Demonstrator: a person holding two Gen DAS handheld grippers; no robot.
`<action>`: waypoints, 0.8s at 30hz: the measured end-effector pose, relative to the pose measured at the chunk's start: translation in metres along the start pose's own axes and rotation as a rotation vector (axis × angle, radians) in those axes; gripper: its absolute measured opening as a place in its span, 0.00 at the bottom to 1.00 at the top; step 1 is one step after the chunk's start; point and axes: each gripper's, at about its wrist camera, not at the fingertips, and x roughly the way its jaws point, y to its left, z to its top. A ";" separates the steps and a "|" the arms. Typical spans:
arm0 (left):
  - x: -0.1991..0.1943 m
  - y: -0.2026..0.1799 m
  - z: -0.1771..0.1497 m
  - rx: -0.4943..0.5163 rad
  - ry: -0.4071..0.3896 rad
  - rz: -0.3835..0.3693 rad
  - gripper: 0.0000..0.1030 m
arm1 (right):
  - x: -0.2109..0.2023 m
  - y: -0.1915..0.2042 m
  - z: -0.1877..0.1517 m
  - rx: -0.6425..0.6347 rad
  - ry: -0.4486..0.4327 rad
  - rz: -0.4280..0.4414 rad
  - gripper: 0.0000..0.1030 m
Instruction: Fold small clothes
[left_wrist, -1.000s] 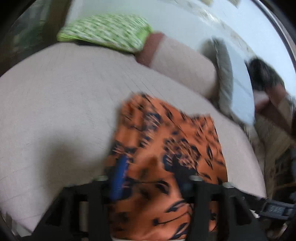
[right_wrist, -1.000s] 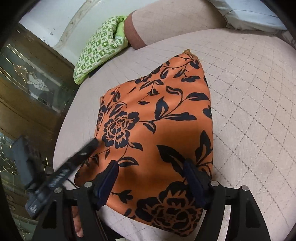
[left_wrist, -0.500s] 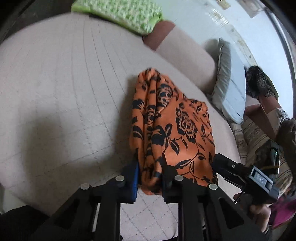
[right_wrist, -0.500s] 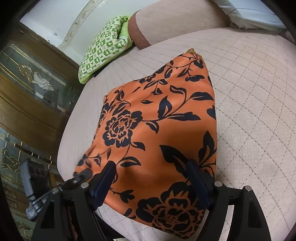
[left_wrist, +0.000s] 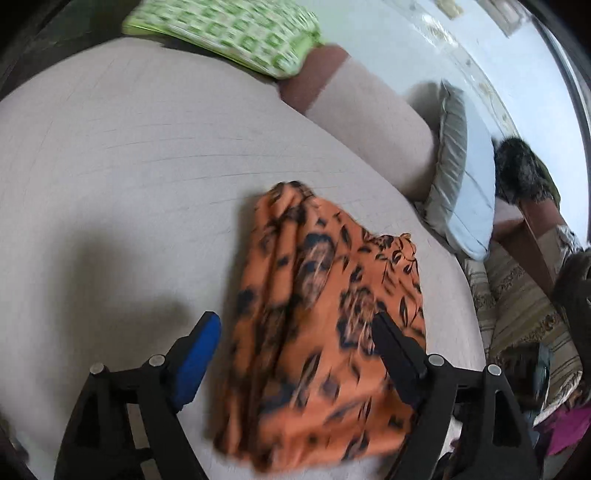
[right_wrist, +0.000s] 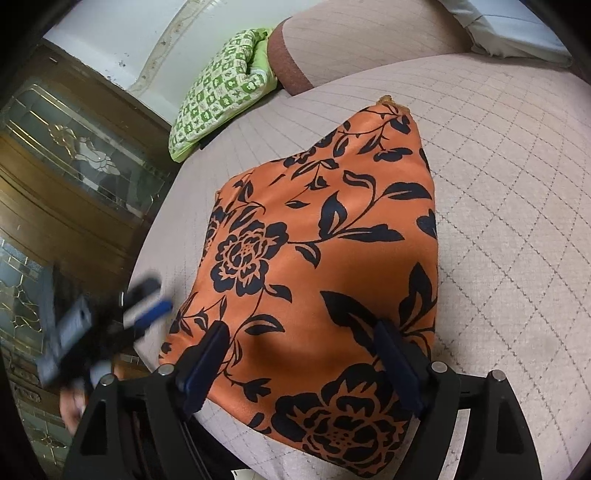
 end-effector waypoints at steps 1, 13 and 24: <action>0.011 0.001 0.011 0.003 0.020 -0.010 0.82 | 0.000 -0.001 0.000 0.001 0.000 0.006 0.81; 0.054 0.017 0.045 -0.009 0.048 -0.005 0.14 | 0.000 -0.004 -0.002 0.001 0.003 0.022 0.81; 0.001 0.009 0.022 -0.054 -0.054 -0.022 0.64 | 0.004 -0.001 0.001 0.023 0.009 -0.024 0.82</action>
